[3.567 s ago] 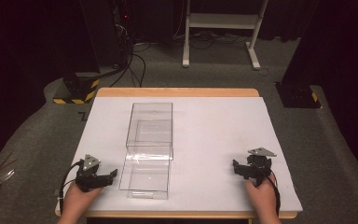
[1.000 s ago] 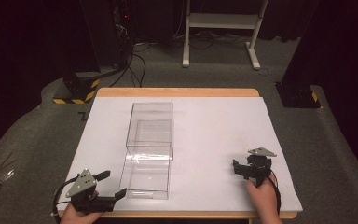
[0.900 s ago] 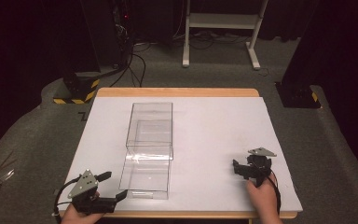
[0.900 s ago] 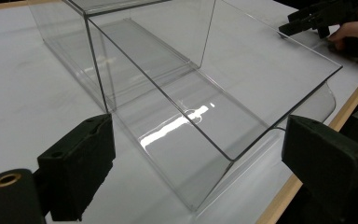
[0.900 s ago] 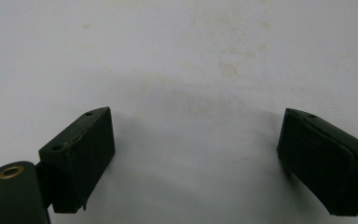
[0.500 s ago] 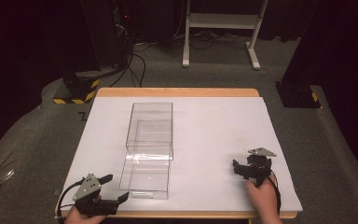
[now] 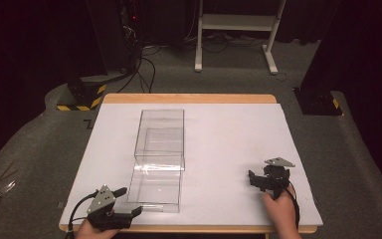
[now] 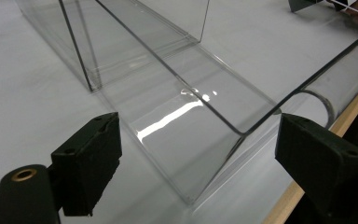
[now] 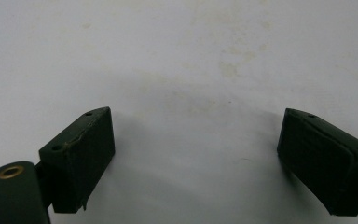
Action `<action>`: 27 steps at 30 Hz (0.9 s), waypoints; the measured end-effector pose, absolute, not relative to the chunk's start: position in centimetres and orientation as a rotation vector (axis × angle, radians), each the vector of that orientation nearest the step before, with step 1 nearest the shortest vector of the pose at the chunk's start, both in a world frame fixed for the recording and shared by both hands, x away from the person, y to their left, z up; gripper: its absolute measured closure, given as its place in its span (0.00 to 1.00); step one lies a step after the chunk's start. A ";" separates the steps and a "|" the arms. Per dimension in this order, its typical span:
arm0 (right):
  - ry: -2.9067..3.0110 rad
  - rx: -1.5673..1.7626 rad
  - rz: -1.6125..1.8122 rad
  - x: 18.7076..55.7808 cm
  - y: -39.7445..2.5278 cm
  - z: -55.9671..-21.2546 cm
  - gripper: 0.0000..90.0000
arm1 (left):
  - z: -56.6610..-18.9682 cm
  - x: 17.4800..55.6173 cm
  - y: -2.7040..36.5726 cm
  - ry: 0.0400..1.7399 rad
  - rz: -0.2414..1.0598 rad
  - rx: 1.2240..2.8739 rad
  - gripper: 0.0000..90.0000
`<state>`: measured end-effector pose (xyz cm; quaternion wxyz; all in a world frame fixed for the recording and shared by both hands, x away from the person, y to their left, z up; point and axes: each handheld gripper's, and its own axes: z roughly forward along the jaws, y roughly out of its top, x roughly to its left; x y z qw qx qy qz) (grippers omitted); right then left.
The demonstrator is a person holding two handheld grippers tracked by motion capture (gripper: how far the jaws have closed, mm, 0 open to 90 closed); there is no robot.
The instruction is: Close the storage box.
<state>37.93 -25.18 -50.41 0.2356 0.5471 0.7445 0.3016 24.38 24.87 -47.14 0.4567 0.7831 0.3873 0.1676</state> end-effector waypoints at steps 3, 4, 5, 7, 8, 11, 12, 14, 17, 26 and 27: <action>2.043 1.500 0.827 37.9 -25.2 -50.4 0.12 | -47.2 24.4 24.6 0.950 0.419 1.936 0.18; 2.042 1.501 0.828 37.9 -25.2 -50.4 0.12 | -47.2 24.4 24.4 0.952 0.418 1.930 0.19; 2.042 1.501 0.828 37.9 -25.2 -50.4 0.12 | -47.2 24.4 24.4 0.952 0.418 1.930 0.20; 2.042 1.501 0.828 37.9 -25.2 -50.4 0.12 | -47.2 24.5 24.4 0.949 0.423 1.928 0.20; 2.042 1.501 0.828 37.9 -25.2 -50.4 0.12 | -47.3 24.6 24.3 0.953 0.419 1.922 0.20; 2.042 1.501 0.827 37.9 -25.2 -50.4 0.12 | -47.3 24.7 24.1 0.958 0.423 1.915 0.20; 2.042 1.501 0.827 37.9 -25.2 -50.4 0.12 | -47.3 24.7 24.1 0.958 0.423 1.915 0.20; 2.042 1.501 0.827 37.9 -25.2 -50.4 0.12 | -47.4 24.8 23.8 0.962 0.440 1.911 0.20; 2.042 1.501 0.827 37.9 -25.2 -50.4 0.12 | -47.4 24.9 23.6 0.960 0.452 1.910 0.20; 2.043 1.499 0.827 37.9 -25.2 -50.4 0.12 | -47.5 25.6 23.1 0.988 0.475 1.884 0.20; 2.043 1.499 0.827 37.9 -25.2 -50.4 0.12 | -47.6 25.7 23.1 0.994 0.476 1.876 0.20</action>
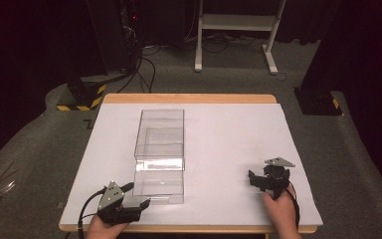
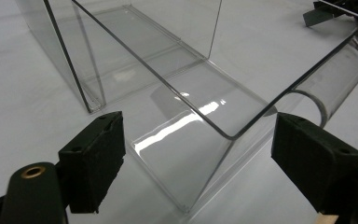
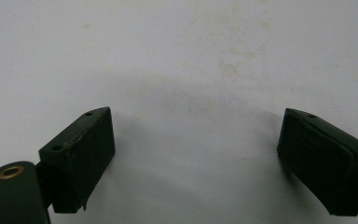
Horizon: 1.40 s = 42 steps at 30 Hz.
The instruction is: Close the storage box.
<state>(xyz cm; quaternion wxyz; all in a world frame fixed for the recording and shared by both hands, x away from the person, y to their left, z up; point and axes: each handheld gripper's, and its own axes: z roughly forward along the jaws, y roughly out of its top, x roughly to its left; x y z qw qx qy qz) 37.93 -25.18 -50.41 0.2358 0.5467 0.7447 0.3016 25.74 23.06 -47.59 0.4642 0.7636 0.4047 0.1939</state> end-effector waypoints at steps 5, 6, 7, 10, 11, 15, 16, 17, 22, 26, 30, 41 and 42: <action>2.043 1.499 0.827 37.9 -25.2 -50.4 0.12 | -47.7 26.2 23.0 1.007 0.486 1.862 0.20; 2.042 1.501 0.827 37.9 -25.2 -50.4 0.12 | -47.7 26.2 23.1 1.012 0.490 1.862 0.20; 2.043 1.499 0.827 37.9 -25.2 -50.4 0.12 | -47.7 26.3 23.1 1.017 0.496 1.858 0.20; 2.042 1.502 0.827 37.9 -25.2 -50.4 0.12 | -47.7 26.5 23.3 1.020 0.497 1.850 0.23; 2.042 1.501 0.827 37.9 -25.2 -50.4 0.12 | -47.7 26.6 23.3 1.019 0.498 1.848 0.25; 2.042 1.501 0.827 37.9 -25.2 -50.4 0.12 | -47.7 27.0 23.4 1.022 0.492 1.829 0.29; 2.042 1.501 0.827 37.9 -25.2 -50.4 0.12 | -47.7 27.1 23.4 1.017 0.495 1.834 0.30; 2.043 1.499 0.827 37.9 -25.2 -50.4 0.12 | -47.7 27.2 23.3 1.015 0.499 1.837 0.30; 2.042 1.501 0.827 37.9 -25.2 -50.4 0.12 | -47.8 27.4 23.3 1.006 0.498 1.841 0.31; 2.042 1.500 0.827 37.9 -25.2 -50.4 0.12 | -47.8 27.6 23.3 1.010 0.500 1.835 0.33; 2.043 1.499 0.827 37.9 -25.2 -50.4 0.12 | -47.9 27.8 23.3 1.015 0.497 1.832 0.34; 2.043 1.498 0.827 37.9 -25.2 -50.4 0.12 | -47.8 28.8 23.4 1.026 0.500 1.838 0.35; 2.043 1.498 0.827 37.9 -25.2 -50.4 0.12 | -47.8 28.9 23.5 1.024 0.498 1.842 0.35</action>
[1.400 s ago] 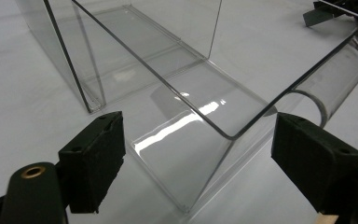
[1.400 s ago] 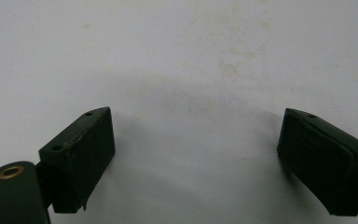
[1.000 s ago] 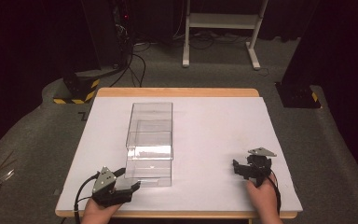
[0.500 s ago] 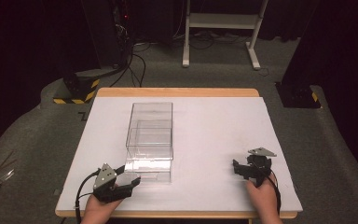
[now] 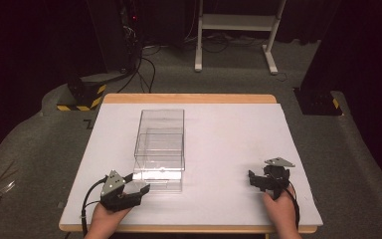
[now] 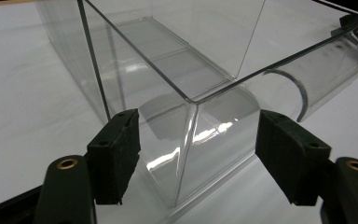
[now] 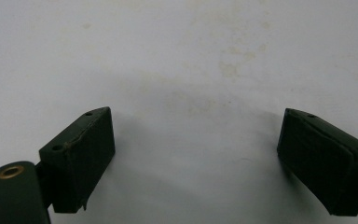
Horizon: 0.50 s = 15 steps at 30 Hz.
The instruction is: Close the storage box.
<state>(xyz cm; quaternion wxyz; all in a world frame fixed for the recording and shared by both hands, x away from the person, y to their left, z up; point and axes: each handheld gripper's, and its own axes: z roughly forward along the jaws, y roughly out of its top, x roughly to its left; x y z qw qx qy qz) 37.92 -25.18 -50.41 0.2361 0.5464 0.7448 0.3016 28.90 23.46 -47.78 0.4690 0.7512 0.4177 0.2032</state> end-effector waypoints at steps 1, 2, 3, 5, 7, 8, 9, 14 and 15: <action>2.042 1.500 0.827 37.9 -25.2 -50.4 0.12 | -47.8 29.0 23.4 1.027 0.499 1.838 0.35; 2.043 1.499 0.828 37.9 -25.2 -50.4 0.12 | -47.8 29.2 23.4 1.026 0.505 1.844 0.35; 2.043 1.499 0.828 37.9 -25.2 -50.4 0.12 | -47.8 29.3 23.4 1.027 0.505 1.842 0.35; 2.043 1.499 0.828 37.9 -25.2 -50.4 0.12 | -47.7 29.5 23.3 1.029 0.514 1.846 0.35; 2.043 1.499 0.828 37.9 -25.2 -50.4 0.12 | -47.7 29.8 23.3 1.036 0.530 1.848 0.35; 2.042 1.499 0.828 37.9 -25.2 -50.4 0.12 | -47.7 30.0 23.2 1.046 0.539 1.847 0.33; 2.043 1.499 0.828 37.9 -25.2 -50.4 0.12 | -47.7 30.1 23.2 1.054 0.545 1.845 0.32; 2.043 1.499 0.828 37.9 -25.2 -50.4 0.12 | -47.8 30.4 23.1 1.089 0.567 1.831 0.23; 2.043 1.499 0.828 37.9 -25.2 -50.4 0.12 | -47.8 30.4 23.1 1.091 0.567 1.831 0.22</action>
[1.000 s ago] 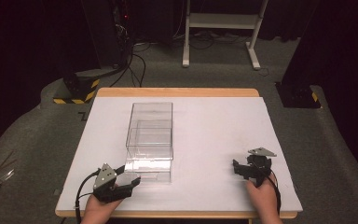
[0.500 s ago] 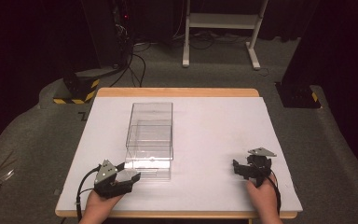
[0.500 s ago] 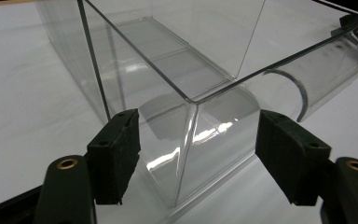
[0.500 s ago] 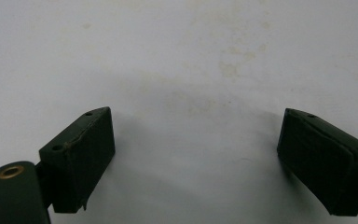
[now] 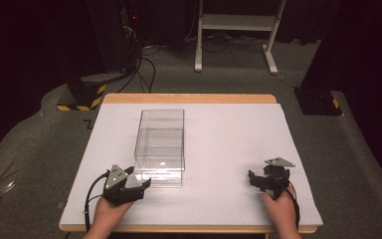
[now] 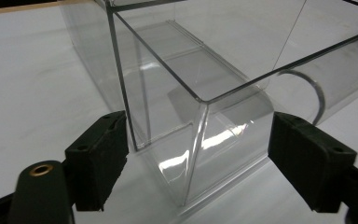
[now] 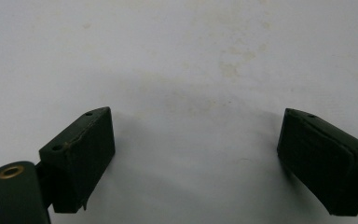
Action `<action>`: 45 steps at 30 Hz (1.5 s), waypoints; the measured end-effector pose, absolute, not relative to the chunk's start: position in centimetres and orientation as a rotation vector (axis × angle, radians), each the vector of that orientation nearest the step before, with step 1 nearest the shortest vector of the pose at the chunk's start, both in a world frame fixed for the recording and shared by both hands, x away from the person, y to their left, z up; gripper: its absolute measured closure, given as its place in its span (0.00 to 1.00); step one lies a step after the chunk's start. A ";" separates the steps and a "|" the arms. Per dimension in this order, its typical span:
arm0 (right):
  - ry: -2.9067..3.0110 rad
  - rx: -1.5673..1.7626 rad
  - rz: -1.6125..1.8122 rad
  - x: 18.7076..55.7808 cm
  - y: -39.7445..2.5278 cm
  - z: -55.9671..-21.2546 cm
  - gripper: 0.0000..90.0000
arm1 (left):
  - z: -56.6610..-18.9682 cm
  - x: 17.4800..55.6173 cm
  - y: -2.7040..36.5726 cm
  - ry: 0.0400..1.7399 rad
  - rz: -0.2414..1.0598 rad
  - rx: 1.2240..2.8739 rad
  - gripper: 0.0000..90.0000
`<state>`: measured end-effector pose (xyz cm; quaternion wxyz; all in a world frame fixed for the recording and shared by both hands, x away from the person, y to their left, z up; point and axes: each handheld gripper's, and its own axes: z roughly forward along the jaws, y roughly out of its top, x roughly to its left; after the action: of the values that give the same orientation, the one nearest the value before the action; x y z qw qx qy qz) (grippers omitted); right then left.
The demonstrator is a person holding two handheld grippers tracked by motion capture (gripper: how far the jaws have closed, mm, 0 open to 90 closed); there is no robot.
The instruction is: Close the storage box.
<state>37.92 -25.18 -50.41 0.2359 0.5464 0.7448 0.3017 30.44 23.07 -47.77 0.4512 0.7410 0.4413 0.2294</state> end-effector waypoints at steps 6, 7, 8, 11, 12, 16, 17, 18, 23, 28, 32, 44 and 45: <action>2.043 1.498 0.827 37.9 -25.2 -50.4 0.12 | -47.7 31.1 23.3 1.107 0.547 1.832 0.19; 2.043 1.498 0.827 37.9 -25.2 -50.4 0.12 | -47.7 31.3 23.4 1.110 0.550 1.831 0.18; 2.043 1.498 0.827 37.9 -25.2 -50.4 0.12 | -47.7 31.4 23.4 1.112 0.550 1.831 0.17; 2.043 1.498 0.827 37.9 -25.2 -50.4 0.12 | -47.7 31.8 23.3 1.123 0.556 1.826 0.16; 2.043 1.498 0.827 37.9 -25.2 -50.4 0.12 | -47.7 31.9 23.3 1.122 0.559 1.827 0.16; 2.043 1.498 0.827 37.9 -25.2 -50.4 0.12 | -47.9 32.4 23.2 1.139 0.563 1.828 0.12; 2.043 1.498 0.827 37.9 -25.2 -50.4 0.12 | -47.9 32.5 23.2 1.141 0.566 1.829 0.11; 2.043 1.498 0.827 37.9 -25.2 -50.4 0.12 | -47.9 32.6 23.2 1.145 0.567 1.825 0.11; 2.043 1.498 0.827 37.9 -25.2 -50.4 0.12 | -47.9 33.1 23.1 1.157 0.582 1.826 0.10; 2.043 1.498 0.827 37.9 -25.2 -50.4 0.12 | -47.9 33.7 23.2 1.175 0.596 1.820 0.10; 2.043 1.498 0.828 37.9 -25.2 -50.4 0.12 | -47.9 34.2 23.4 1.182 0.592 1.817 0.10; 2.043 1.499 0.828 37.9 -25.2 -50.4 0.12 | -48.1 35.4 23.6 1.205 0.602 1.800 0.12; 2.043 1.498 0.828 37.9 -25.2 -50.4 0.12 | -48.1 35.5 23.6 1.208 0.595 1.795 0.12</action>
<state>37.92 -25.19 -50.41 0.2359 0.5463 0.7448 0.3019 35.53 23.59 -48.13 0.4338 0.7207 0.4851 0.2390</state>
